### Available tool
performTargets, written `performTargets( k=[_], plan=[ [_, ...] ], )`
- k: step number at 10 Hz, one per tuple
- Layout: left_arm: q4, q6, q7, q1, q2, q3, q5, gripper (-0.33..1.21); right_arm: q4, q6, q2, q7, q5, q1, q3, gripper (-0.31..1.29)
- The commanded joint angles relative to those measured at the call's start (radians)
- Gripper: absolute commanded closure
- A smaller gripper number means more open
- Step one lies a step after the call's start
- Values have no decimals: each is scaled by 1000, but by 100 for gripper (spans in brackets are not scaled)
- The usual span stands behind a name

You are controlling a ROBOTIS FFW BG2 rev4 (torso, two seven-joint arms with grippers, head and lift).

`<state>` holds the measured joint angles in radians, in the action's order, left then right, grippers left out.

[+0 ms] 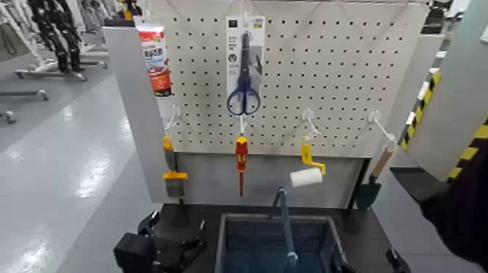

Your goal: Put the yellow paint brush into the crate.

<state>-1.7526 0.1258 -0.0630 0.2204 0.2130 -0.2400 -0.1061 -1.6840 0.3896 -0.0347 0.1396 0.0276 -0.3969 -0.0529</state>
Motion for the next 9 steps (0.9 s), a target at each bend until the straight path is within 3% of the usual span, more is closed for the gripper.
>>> performTargets(
  k=[1,7,9],
  plan=[
    [2,2,2,-4,5,-2,-4,13,3,0,-4,0,2,4,-2,13],
    [-1,5,3,4,3,7,-9,13,3,-6,-2,0,2,1,-7,13],
    [-1,-29,49,-6,-3,42,-35,13,3,-8,-2,0,2,3,-8,13]
  ],
)
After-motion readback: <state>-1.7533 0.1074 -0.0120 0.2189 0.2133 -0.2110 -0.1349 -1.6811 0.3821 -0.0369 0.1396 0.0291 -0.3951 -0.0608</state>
